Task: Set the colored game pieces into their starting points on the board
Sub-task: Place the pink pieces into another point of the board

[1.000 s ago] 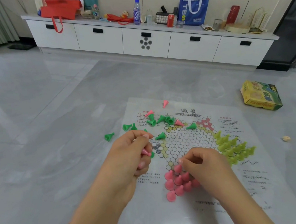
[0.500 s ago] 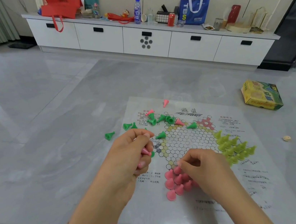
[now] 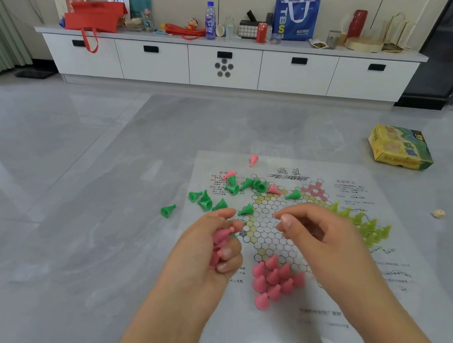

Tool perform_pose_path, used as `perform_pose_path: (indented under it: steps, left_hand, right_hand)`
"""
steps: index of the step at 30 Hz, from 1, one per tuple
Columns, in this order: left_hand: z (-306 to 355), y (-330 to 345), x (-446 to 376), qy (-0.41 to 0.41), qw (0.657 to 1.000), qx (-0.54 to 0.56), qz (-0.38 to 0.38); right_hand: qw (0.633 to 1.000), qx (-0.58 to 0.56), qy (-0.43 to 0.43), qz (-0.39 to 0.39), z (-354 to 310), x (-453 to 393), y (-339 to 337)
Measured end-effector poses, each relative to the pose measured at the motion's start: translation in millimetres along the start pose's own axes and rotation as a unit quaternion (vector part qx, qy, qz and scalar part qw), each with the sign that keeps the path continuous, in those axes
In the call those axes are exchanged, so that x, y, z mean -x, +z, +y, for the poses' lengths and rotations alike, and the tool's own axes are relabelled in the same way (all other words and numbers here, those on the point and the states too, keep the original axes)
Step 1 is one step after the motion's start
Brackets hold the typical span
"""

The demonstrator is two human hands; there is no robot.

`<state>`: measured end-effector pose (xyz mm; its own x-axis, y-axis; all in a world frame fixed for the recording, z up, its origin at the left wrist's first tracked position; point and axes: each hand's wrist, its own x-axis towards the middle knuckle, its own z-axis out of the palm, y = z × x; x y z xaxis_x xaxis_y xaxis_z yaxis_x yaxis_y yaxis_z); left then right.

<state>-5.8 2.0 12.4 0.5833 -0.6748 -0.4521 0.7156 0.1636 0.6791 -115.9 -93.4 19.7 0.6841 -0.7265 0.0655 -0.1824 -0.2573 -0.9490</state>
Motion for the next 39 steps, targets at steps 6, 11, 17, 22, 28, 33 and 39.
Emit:
perform_pose_path:
  steps: [6,11,17,22,28,33,39]
  left_hand:
    - [-17,9,1,0.021,0.994,-0.104,-0.005]
    - [-19,13,2,0.025,0.993,-0.114,-0.011]
    - [-13,8,0,-0.021,0.995,-0.086,0.041]
    - [6,-9,-2,-0.081,0.987,0.123,0.068]
    - [9,-16,-1,-0.038,0.985,0.158,0.056]
    - [13,-12,2,-0.023,0.986,0.152,0.067]
    - [13,-19,-3,-0.031,0.991,0.104,0.079]
  right_hand:
    - [0.993,-0.062,0.032,-0.093,-3,10,19]
    - [0.99,-0.083,0.049,-0.098,-4,10,16]
    - [0.991,-0.104,0.054,-0.057,-13,8,5]
    - [0.999,0.0,0.049,0.013,4,-11,-6]
    - [0.985,0.066,0.152,-0.041,14,-14,6]
    - [0.974,0.038,0.214,-0.063,11,-14,14]
    - [0.972,0.023,0.222,-0.069,7,-12,19]
